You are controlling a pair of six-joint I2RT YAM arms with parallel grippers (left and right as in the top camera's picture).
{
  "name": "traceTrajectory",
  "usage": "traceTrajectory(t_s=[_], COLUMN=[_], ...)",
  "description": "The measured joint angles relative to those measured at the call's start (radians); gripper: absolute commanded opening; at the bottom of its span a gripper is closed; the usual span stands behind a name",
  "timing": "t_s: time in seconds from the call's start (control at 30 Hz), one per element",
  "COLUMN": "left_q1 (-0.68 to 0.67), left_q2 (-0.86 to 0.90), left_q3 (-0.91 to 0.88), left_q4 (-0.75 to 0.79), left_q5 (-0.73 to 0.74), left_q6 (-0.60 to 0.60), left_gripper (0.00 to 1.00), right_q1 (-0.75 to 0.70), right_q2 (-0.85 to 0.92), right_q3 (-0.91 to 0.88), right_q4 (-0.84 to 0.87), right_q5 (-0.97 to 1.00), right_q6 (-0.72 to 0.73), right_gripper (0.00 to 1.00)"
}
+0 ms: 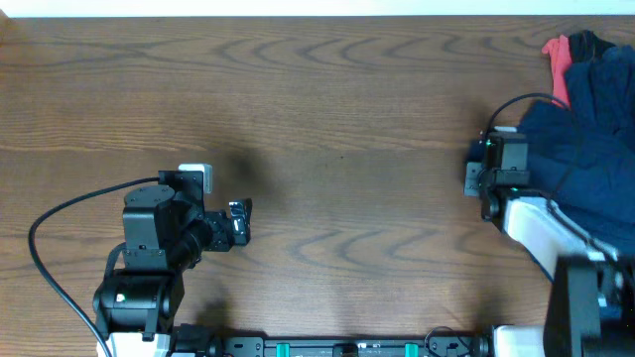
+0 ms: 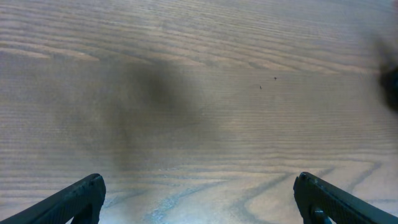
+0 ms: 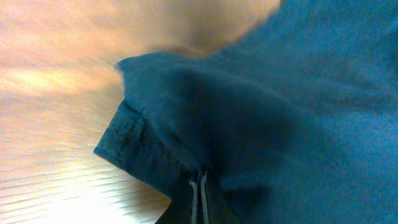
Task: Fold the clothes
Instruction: 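Reach the right gripper into the navy clothing pile and grasp shorts, then drag the navy shorts left onto the open table with the right gripper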
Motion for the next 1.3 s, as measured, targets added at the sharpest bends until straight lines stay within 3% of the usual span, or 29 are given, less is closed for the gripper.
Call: traceTrajectory(t_s=[0.2, 0.4, 0.67, 0.9, 0.93, 0.97, 1.1, 1.3], left_q1=[0.0, 0.0, 0.0, 0.0, 0.0, 0.0, 0.0, 0.0], left_q2=[0.0, 0.0, 0.0, 0.0, 0.0, 0.0, 0.0, 0.0], left_q3=[0.0, 0.0, 0.0, 0.0, 0.0, 0.0, 0.0, 0.0], left_q4=[0.0, 0.0, 0.0, 0.003, 0.003, 0.003, 0.003, 0.004], left_q5=[0.0, 0.0, 0.0, 0.0, 0.0, 0.0, 0.0, 0.0], left_q6=[0.0, 0.0, 0.0, 0.0, 0.0, 0.0, 0.0, 0.0], left_gripper=[0.98, 0.98, 0.98, 0.98, 0.98, 0.98, 0.98, 0.98], right_q1=[0.039, 0.265, 0.573, 0.642, 0.642, 0.642, 0.642, 0.596], right_q2=[-0.243, -0.361, -0.277, -0.059, -0.029, -0.008, 0.019, -0.072], right_q3=[0.0, 0.0, 0.0, 0.0, 0.001, 0.001, 0.001, 0.003], right_q4=[-0.09, -0.095, 0.032, 0.346, 0.396, 0.428, 0.458, 0.304], right_q5=[-0.177, -0.283, -0.309, -0.256, -0.246, -0.237, -0.189, -0.109], right_q6=[0.0, 0.0, 0.001, 0.045, 0.064, 0.08, 0.13, 0.149], right_gripper=[0.01, 0.01, 0.01, 0.02, 0.15, 0.36, 0.99, 0.99])
